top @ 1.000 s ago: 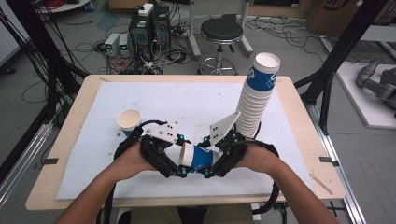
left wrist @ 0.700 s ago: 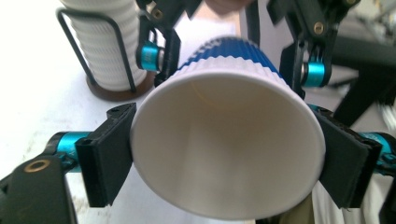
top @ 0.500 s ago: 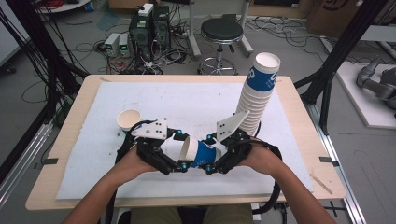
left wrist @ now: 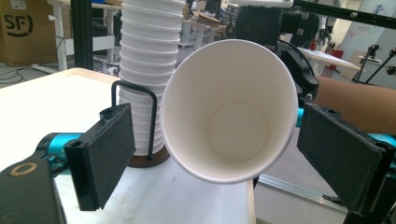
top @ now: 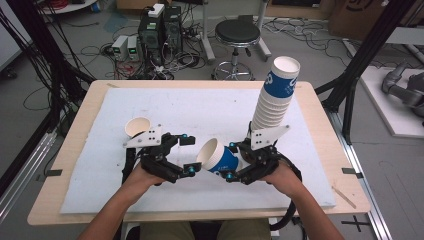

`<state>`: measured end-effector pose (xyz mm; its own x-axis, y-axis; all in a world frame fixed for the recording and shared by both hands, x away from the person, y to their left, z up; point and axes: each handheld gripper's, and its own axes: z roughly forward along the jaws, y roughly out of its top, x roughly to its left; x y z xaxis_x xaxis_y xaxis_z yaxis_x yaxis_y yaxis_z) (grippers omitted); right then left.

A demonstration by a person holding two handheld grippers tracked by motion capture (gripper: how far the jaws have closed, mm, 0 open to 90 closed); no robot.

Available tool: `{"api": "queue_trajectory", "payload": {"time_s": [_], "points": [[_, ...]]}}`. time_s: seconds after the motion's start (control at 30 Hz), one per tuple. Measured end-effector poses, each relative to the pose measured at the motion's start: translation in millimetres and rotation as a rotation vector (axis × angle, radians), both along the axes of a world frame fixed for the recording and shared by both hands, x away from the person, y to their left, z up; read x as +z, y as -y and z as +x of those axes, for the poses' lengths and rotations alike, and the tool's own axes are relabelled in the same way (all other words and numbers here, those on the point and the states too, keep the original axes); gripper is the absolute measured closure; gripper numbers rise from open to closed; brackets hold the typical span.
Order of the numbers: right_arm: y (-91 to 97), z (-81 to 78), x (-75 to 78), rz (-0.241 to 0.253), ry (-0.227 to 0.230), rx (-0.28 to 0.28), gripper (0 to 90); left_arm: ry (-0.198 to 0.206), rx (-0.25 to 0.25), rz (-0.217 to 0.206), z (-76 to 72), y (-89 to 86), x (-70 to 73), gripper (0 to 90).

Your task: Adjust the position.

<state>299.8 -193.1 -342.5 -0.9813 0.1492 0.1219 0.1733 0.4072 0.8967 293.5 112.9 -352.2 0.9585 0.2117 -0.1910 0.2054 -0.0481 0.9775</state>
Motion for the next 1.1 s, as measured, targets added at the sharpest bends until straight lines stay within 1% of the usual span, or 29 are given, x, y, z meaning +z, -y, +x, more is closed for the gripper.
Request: {"api": "queue_trajectory", "payload": {"time_s": [0.03,0.1,0.17,0.27,0.3,0.37,0.43,0.47,0.53,0.6,0.67,0.7,0.73,0.77,0.87,0.93,0.97,1.0,1.03,1.07,1.1], "points": [[0.3,-1.7,-2.6,0.031,0.003,-0.003,26.2,-0.006,-0.013,-0.006,0.5,3.5,-1.2,11.0],[0.0,-2.4,-5.5,0.053,-0.003,-0.002,26.2,-0.01,-0.024,-0.007,0.3,7.2,-2.0,10.9],[-0.3,-2.6,-8.7,0.066,-0.011,0.004,26.2,-0.014,-0.032,-0.005,0.2,10.0,-2.9,11.0],[-1.7,-3.2,-11.9,0.083,-0.005,0.006,26.2,-0.023,-0.044,0.0,0.0,13.4,-3.9,10.9],[-2.0,-4.0,-12.2,0.085,-0.014,0.01,26.2,-0.023,-0.044,0.0,0.0,13.4,-3.9,10.9],[-3.0,-4.6,-12.3,0.102,-0.003,0.01,26.2,-0.026,-0.049,-0.006,0.3,14.5,-3.9,10.9],[-4.3,-6.4,-12.6,0.115,-0.011,0.017,26.2,-0.031,-0.057,-0.011,0.2,15.4,-3.8,10.9],[-4.8,-6.7,-13.4,0.124,-0.006,0.011,26.2,-0.032,-0.059,-0.012,0.0,16.1,-3.9,10.9],[-6.6,-7.5,-16.0,0.142,-0.012,0.008,26.2,-0.032,-0.068,-0.012,-1.1,17.5,-4.3,10.9],[-9.6,-8.1,-19.9,0.16,-0.012,0.007,26.1,-0.036,-0.073,-0.026,-2.6,18.6,-4.2,11.0],[-12.3,-9.2,-23.4,0.164,-0.017,0.014,26.1,-0.036,-0.066,-0.038,-4.1,18.6,-3.4,11.1],[-13.3,-9.6,-24.6,0.169,-0.023,0.016,26.1,-0.03,-0.065,-0.033,-4.0,18.0,-3.2,11.6],[-14.2,-9.7,-25.5,0.175,-0.018,0.014,26.1,-0.03,-0.066,-0.025,-3.7,17.1,-3.2,12.7],[-14.9,-10.2,-25.9,0.177,-0.024,0.019,26.1,-0.033,-0.07,-0.024,-3.3,16.5,-3.3,13.9],[-15.6,-10.6,-26.2,0.166,-0.023,0.021,26.1,-0.043,-0.078,-0.018,-2.7,15.6,-3.8,15.3],[-15.2,-10.9,-26.2,0.158,-0.035,0.016,26.2,-0.044,-0.079,-0.007,-2.1,15.2,-3.8,15.7],[-14.6,-12.0,-25.8,0.145,-0.054,0.012,26.3,-0.044,-0.082,0.0,-1.8,15.0,-3.8,16.2],[-14.7,-11.6,-25.9,0.145,-0.051,0.015,26.5,-0.044,-0.082,0.0,-1.8,15.0,-3.8,16.9],[-14.5,-11.8,-25.8,0.14,-0.055,0.013,26.7,-0.049,-0.086,0.01,-1.4,15.1,-3.7,17.6],[-14.4,-10.9,-26.0,0.136,-0.045,0.016,26.9,-0.049,-0.088,0.017,-1.3,15.3,-3.6,18.2],[-14.4,-11.1,-26.0,0.132,-0.045,0.015,27.0,-0.048,-0.089,0.021,-1.3,15.4,-3.3,18.7]]}}
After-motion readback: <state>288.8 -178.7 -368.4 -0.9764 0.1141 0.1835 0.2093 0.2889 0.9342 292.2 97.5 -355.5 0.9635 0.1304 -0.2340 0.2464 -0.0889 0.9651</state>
